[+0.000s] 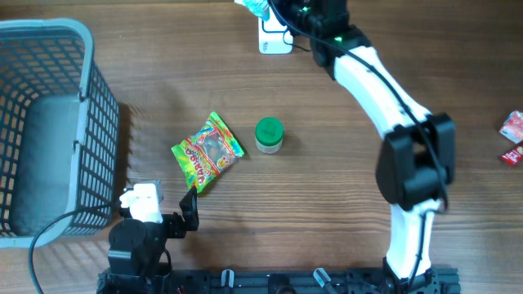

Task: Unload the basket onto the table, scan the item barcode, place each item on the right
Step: 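Hold the toilet paper pack under the scanner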

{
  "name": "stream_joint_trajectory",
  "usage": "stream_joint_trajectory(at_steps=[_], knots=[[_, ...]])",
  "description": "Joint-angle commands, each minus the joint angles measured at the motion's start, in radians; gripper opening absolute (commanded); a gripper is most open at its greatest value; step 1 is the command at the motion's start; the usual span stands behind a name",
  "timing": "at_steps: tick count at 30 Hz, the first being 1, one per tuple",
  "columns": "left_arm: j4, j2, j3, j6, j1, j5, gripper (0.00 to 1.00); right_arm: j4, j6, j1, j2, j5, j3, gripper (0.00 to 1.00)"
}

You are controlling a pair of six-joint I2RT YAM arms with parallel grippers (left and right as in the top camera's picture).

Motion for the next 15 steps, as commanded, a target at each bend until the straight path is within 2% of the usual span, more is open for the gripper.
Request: stream_joint_trajectory(at_steps=[1,4,8,10,15], knots=[[0.003,-0.008,-0.005,-0.005,-0.005,0.008,1.0,-0.079,0.091,0.015,0.133,0.113,0.109,0.05],[0.003,-0.008,-0.005,-0.005,-0.005,0.008,1.0,-0.085,0.17,0.017,0.193,0.11,0.111,0.05],[0.003,-0.008,-0.005,-0.005,-0.005,0.008,1.0,-0.092,0.165,0.016,0.204,0.054,0.121,0.05],[0.003,-0.008,-0.005,-0.005,-0.006,0.008,1.0,-0.149,0.158,0.01,0.196,0.032,0.139,0.05],[0.003,-0.008,-0.005,-0.005,-0.006,0.008,1.0,-0.408,-0.034,-0.072,0.036,-0.03,0.169,0.05]])
